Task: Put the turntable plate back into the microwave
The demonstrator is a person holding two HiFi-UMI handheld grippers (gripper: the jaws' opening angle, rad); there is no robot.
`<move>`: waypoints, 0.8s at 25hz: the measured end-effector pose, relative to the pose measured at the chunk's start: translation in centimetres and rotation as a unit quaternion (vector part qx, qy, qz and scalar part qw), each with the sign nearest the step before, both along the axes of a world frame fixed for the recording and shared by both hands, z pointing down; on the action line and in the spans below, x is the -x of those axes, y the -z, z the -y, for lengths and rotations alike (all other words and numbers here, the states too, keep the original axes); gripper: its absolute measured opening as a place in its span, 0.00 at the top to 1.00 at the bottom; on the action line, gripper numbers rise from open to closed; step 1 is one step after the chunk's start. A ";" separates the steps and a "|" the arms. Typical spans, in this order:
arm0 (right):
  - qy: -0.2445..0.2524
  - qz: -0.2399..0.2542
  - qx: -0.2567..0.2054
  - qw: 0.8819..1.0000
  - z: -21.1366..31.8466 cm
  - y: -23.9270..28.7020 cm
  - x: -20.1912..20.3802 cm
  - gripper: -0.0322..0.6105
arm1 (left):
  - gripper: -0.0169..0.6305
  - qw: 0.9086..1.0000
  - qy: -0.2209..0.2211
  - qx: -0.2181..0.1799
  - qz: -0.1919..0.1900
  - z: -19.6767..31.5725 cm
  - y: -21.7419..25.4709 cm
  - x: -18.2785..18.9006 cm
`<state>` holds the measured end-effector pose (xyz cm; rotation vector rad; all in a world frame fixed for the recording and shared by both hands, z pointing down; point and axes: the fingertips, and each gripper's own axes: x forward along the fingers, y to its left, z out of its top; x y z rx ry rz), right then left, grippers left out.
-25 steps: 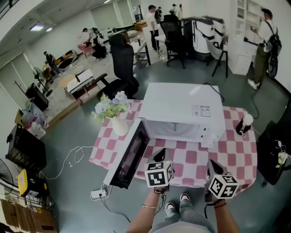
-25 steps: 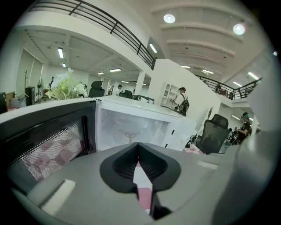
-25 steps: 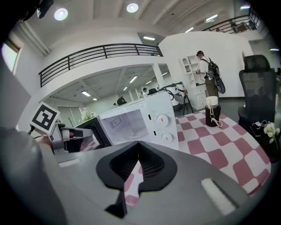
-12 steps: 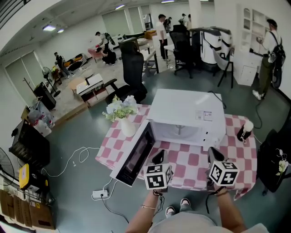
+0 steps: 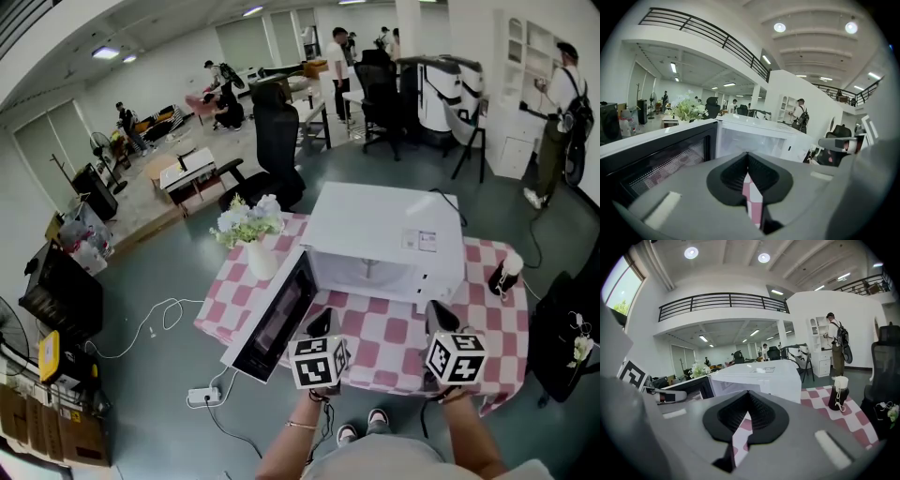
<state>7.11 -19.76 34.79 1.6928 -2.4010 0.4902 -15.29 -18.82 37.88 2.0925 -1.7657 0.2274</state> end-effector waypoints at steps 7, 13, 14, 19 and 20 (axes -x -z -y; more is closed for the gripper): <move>0.001 -0.001 0.009 1.000 0.8 -0.6 -0.1 0.94 | 0.98 1.000 0.002 0.007 0.002 0.7 -0.4 -0.6; 0.005 -0.005 0.010 1.000 1.3 -0.6 -0.1 0.94 | 0.98 1.000 0.007 0.010 0.001 1.2 -0.6 -0.6; 0.005 -0.005 0.010 1.000 1.3 -0.6 -0.1 0.94 | 0.98 1.000 0.008 0.010 0.001 1.3 -0.6 -0.7; 0.002 -0.010 0.012 1.000 1.8 -0.6 -0.3 0.94 | 0.98 1.000 0.010 0.010 0.005 1.6 -0.5 -0.9; 0.002 -0.011 0.012 1.000 1.9 -0.6 -0.3 0.94 | 0.98 1.000 0.010 0.010 0.006 1.7 -0.5 -0.9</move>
